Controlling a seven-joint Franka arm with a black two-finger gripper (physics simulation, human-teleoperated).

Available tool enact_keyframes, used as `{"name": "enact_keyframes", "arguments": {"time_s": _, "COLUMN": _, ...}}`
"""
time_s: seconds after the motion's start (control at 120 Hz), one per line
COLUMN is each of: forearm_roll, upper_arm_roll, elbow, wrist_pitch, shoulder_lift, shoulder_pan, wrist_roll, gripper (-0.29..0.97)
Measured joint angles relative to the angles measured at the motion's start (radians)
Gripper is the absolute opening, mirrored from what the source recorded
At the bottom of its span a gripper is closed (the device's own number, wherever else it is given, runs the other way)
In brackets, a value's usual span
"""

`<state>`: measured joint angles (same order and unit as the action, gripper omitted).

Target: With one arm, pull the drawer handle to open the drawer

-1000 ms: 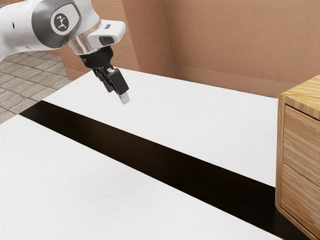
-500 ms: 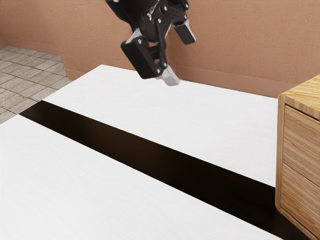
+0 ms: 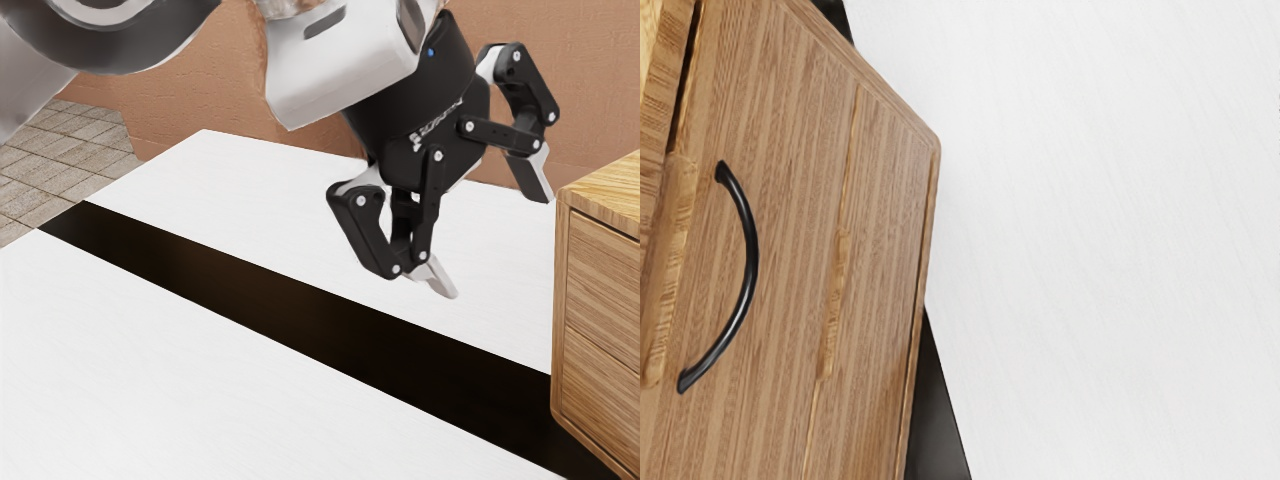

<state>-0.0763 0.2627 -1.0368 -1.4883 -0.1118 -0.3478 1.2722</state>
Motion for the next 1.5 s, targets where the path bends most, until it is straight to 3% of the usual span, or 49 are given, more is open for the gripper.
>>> {"name": "enact_keyframes", "arguments": {"time_s": 0.117, "forearm_roll": 0.002, "upper_arm_roll": 0.001, "elbow": -0.006, "wrist_pitch": -0.049, "shoulder_lift": -0.057, "shoulder_pan": 0.034, "wrist_roll": 0.018, "gripper": 0.65}}
{"name": "enact_keyframes", "arguments": {"time_s": 0.242, "forearm_roll": 0.005, "upper_arm_roll": 0.006, "elbow": -0.007, "wrist_pitch": -0.096, "shoulder_lift": -0.078, "shoulder_pan": 0.006, "wrist_roll": 0.03, "gripper": 0.63}}
{"name": "enact_keyframes", "arguments": {"time_s": 0.475, "forearm_roll": 0.094, "upper_arm_roll": 0.082, "elbow": -0.029, "wrist_pitch": -0.145, "shoulder_lift": -0.126, "shoulder_pan": 0.003, "wrist_roll": 0.018, "gripper": 0.6}}
{"name": "enact_keyframes", "arguments": {"time_s": 0.642, "forearm_roll": 0.171, "upper_arm_roll": 0.182, "elbow": -0.062, "wrist_pitch": -0.168, "shoulder_lift": -0.126, "shoulder_pan": 0.036, "wrist_roll": -0.02, "gripper": 0.59}}
{"name": "enact_keyframes", "arguments": {"time_s": 0.725, "forearm_roll": 0.192, "upper_arm_roll": 0.333, "elbow": -0.113, "wrist_pitch": -0.183, "shoulder_lift": -0.112, "shoulder_pan": 0.181, "wrist_roll": -0.038, "gripper": 0.59}}
{"name": "enact_keyframes", "arguments": {"time_s": 0.808, "forearm_roll": 0.204, "upper_arm_roll": 0.39, "elbow": -0.137, "wrist_pitch": -0.199, "shoulder_lift": -0.106, "shoulder_pan": 0.236, "wrist_roll": -0.054, "gripper": 0.58}}
{"name": "enact_keyframes", "arguments": {"time_s": 1.5, "forearm_roll": 0.297, "upper_arm_roll": 0.396, "elbow": -0.138, "wrist_pitch": -0.38, "shoulder_lift": -0.214, "shoulder_pan": 0.191, "wrist_roll": -0.107, "gripper": 0.52}}
